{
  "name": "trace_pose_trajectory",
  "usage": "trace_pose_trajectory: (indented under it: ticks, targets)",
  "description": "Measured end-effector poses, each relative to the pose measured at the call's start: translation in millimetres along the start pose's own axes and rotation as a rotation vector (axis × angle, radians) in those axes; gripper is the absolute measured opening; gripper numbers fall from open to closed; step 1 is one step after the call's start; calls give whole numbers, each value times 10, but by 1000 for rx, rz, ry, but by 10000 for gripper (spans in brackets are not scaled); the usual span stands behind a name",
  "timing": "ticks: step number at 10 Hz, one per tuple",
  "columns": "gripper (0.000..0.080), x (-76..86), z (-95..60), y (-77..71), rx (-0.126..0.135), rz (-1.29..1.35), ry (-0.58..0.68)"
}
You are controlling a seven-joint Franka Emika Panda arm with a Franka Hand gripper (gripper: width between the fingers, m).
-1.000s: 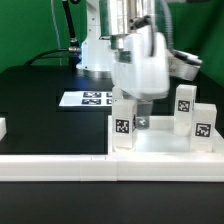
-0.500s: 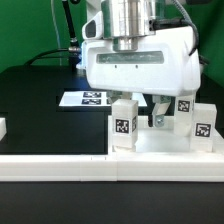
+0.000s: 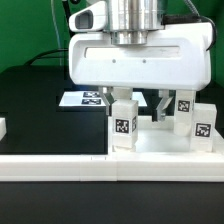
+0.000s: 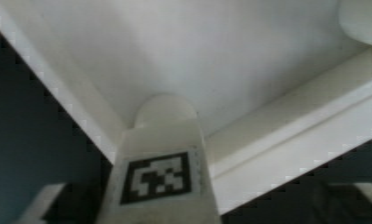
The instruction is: Assemble square table
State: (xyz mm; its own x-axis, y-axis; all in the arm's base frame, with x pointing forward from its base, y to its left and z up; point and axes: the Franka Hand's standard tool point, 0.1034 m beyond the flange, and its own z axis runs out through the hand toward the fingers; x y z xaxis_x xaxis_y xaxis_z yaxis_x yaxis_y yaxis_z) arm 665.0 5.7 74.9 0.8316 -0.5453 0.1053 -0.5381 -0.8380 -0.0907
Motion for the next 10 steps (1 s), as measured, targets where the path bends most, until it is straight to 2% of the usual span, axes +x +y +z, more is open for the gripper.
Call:
trace_pose_trajectory:
  ticks: [1,2,3,7,8,10]
  targets:
    - [439,2,0,2,0,5,0]
    - [439,4,7,43,-6,78,-3]
    - [300,12,10,67,-9,149,-2]
    - [298,7,13,60,-7,430,-6]
    - [298,-2,21,41,-5,649,-26]
    - [295,31,29,17,38,1020,-70]
